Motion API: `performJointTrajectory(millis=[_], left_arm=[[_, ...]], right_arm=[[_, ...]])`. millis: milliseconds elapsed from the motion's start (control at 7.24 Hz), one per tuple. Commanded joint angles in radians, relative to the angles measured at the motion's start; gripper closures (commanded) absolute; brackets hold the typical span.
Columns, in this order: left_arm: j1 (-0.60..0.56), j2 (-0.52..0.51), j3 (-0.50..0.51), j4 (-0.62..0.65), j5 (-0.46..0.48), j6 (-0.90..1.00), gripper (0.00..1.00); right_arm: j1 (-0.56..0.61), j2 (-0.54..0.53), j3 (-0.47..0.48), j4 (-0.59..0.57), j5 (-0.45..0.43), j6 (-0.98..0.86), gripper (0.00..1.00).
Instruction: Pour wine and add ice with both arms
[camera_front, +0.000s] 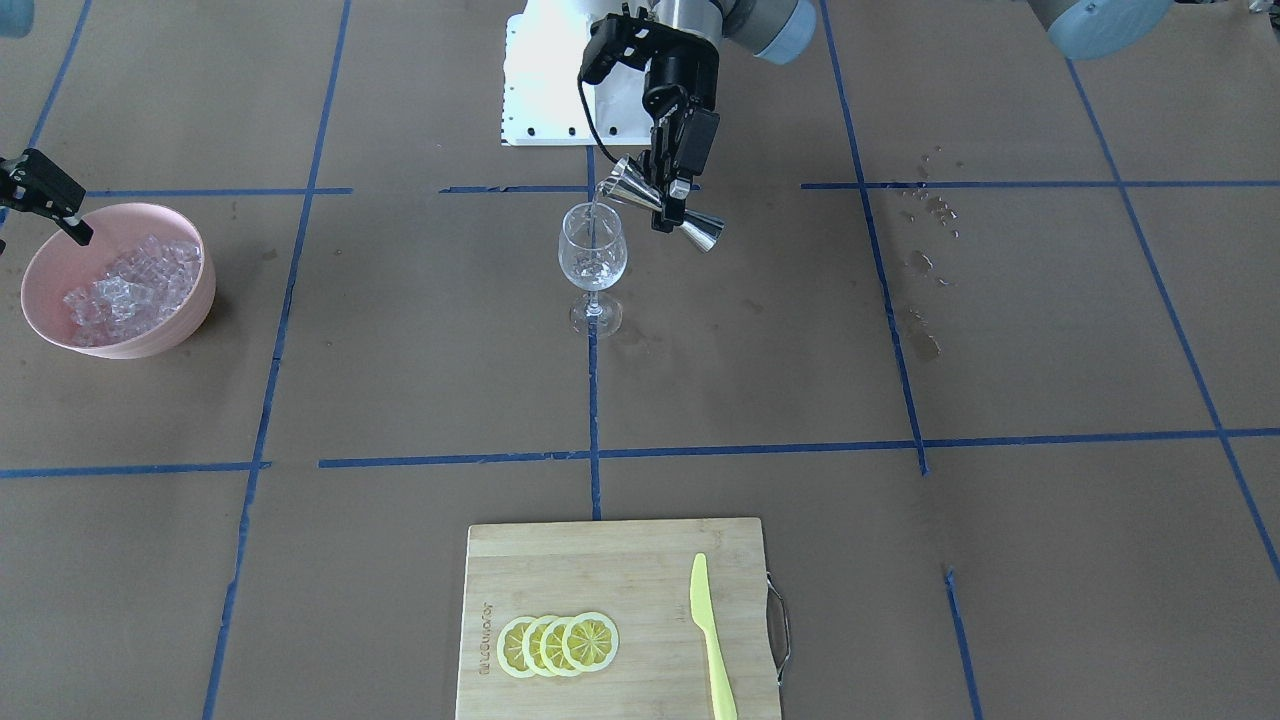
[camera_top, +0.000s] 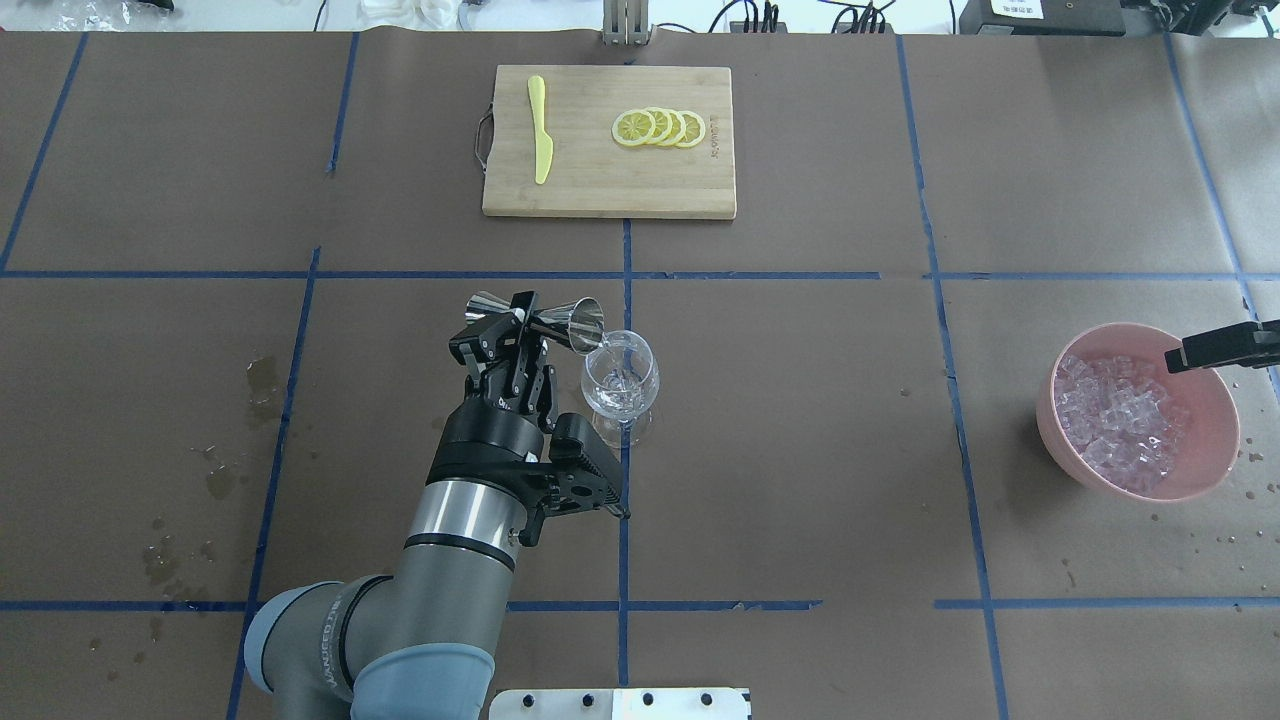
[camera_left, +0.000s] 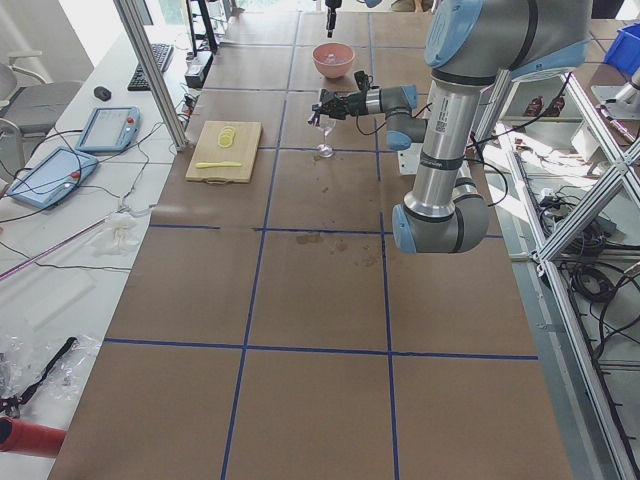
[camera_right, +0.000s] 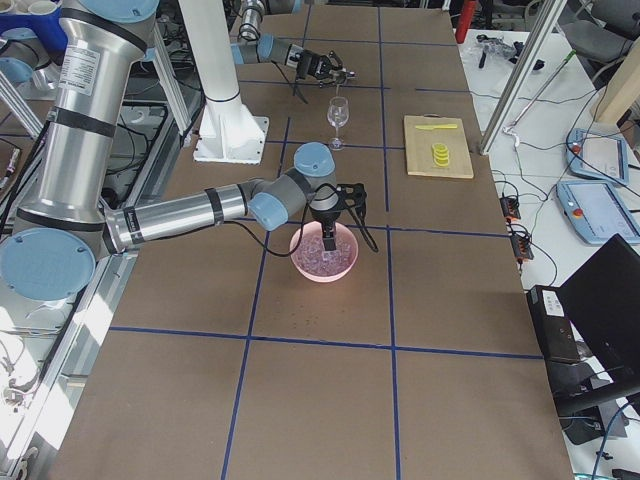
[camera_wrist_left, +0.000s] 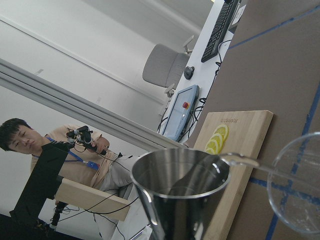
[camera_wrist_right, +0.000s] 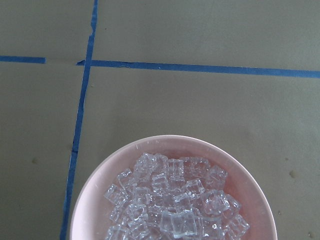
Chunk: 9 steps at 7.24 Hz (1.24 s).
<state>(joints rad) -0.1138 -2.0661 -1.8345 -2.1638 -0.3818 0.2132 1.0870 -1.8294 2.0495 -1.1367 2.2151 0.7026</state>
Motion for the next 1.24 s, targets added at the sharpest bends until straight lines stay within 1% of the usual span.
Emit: performJointTrajectory(millis=[0,138,553,1106], left_arm=[[0.003,-0.002,0.001,0.001,0.041,0.117,1.0],[0.003,-0.006,-0.005,0.001,0.064,0.205,1.0],[0.023,-0.018,-0.002,0.001,0.112,0.313,1.0],[0.051,-0.028,0.008,-0.002,0.141,0.348,1.0]], right_arm=[[-0.002,-0.001,-0.002,0.0,0.0,0.0,0.0],[-0.002,-0.001,-0.002,0.0,0.0,0.0,0.0],[-0.002,-0.001,-0.002,0.0,0.0,0.0,0.0],[-0.002,-0.002,-0.002,0.0,0.0,0.0,0.0]])
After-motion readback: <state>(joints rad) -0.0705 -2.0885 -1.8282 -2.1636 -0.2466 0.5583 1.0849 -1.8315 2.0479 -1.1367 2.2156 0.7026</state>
